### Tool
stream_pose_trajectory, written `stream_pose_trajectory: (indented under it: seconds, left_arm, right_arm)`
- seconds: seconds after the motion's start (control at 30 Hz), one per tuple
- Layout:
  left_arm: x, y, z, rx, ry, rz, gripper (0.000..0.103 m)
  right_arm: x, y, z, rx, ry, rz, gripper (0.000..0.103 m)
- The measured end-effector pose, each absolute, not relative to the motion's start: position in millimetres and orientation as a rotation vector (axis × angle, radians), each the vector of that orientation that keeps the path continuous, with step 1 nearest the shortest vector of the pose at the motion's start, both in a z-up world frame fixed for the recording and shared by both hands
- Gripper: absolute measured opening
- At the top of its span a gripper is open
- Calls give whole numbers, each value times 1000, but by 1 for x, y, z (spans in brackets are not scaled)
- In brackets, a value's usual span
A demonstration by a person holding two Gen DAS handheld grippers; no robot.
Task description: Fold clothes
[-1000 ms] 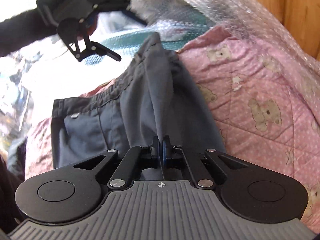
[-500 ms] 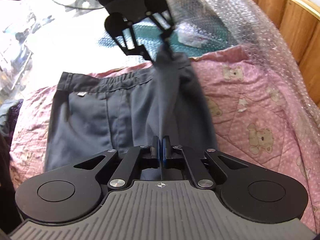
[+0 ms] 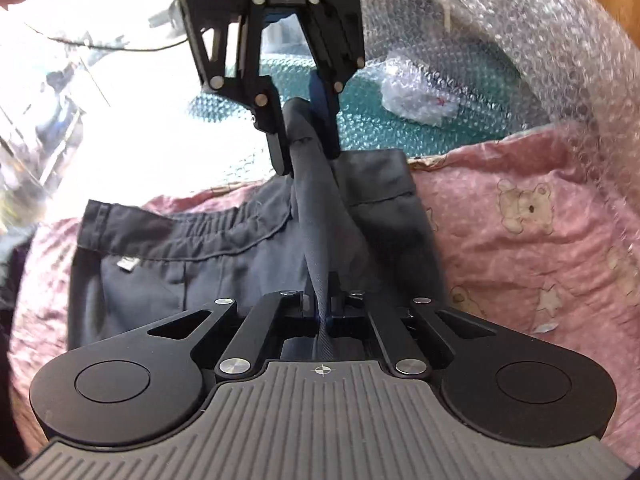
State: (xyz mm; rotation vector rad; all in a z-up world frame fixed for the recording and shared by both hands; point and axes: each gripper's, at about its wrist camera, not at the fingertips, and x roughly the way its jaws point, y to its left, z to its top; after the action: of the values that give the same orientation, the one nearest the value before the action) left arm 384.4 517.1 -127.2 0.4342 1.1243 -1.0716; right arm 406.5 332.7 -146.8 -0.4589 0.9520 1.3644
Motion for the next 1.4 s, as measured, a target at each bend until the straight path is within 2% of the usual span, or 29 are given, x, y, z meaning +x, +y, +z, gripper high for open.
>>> stream_pose_trajectory:
  seconds: [0.03, 0.1, 0.13, 0.2, 0.27, 0.3, 0.33, 0.37, 0.47, 0.5, 0.57, 0.63, 0.7, 0.73, 0.93, 0.97, 1.0, 1.03, 1.2, 1.23, 1.3, 1.37, 1.4]
  left_arm:
    - [379, 516, -123, 456, 1074, -1055, 52]
    - [368, 513, -113, 499, 974, -1022, 64]
    - [364, 510, -112, 518, 941, -1024, 67]
    - [359, 499, -120, 551, 941, -1074, 65]
    - [369, 497, -139, 509, 1046, -1109, 41]
    - [381, 501, -151, 438, 1134, -1104, 16]
    - [394, 508, -163, 360, 1204, -1086, 14]
    - [404, 516, -172, 287, 1245, -1056, 14]
    - [426, 538, -194, 119, 1323, -958, 24]
    - [428, 541, -199, 102, 1332, -926, 31]
    - [427, 545, -200, 92, 1327, -867, 36]
    - [421, 548, -196, 103, 1304, -775, 51]
    - [409, 552, -185, 125, 1248, -655, 73]
    - [398, 553, -175, 121, 1203, -623, 76]
    - [330, 535, -109, 135, 926, -477, 78]
    - [322, 522, -102, 143, 897, -487, 80]
    - [316, 510, -99, 149, 881, -498, 81]
    - [316, 501, -100, 167, 880, -477, 81]
    - [340, 493, -133, 348, 943, -111, 76]
    - [343, 501, -131, 364, 941, -29, 71]
    - [341, 517, -116, 332, 914, 82, 66]
    - [325, 525, -88, 216, 859, 46, 70]
    - [314, 523, -75, 151, 834, -11, 76]
  right_arm:
    - [412, 326, -149, -410, 971, 1369, 0]
    - [422, 316, -151, -315, 1007, 1390, 0]
    - [426, 313, -152, -273, 1025, 1403, 0]
    - [432, 310, -155, -207, 1061, 1417, 0]
    - [439, 309, -159, -159, 1093, 1397, 0]
    - [443, 308, -161, -135, 1109, 1386, 2]
    - [447, 305, -162, -120, 1120, 1364, 13]
    - [450, 299, -164, -120, 1122, 1323, 15]
    - [457, 263, -165, -83, 1142, 1234, 16]
    - [455, 246, -167, -87, 1149, 1191, 16]
    - [450, 210, -169, -107, 1160, 1093, 16]
    - [439, 171, -172, -181, 1157, 926, 16]
    - [422, 132, -165, -261, 1104, 725, 16]
    - [409, 114, -156, -277, 1059, 636, 16]
    - [345, 108, -156, -233, 1024, 524, 16]
    - [335, 109, -157, -223, 1023, 514, 20]
    - [324, 110, -158, -213, 1022, 504, 29]
    - [314, 111, -159, -203, 1021, 493, 32]
    - [277, 109, -172, -215, 1022, 406, 32]
    - [276, 102, -179, -253, 1029, 362, 32]
    - [273, 78, -183, -295, 1039, 263, 32]
    - [264, 48, -173, -259, 1018, 188, 33]
    - [257, 31, -166, -220, 999, 155, 36]
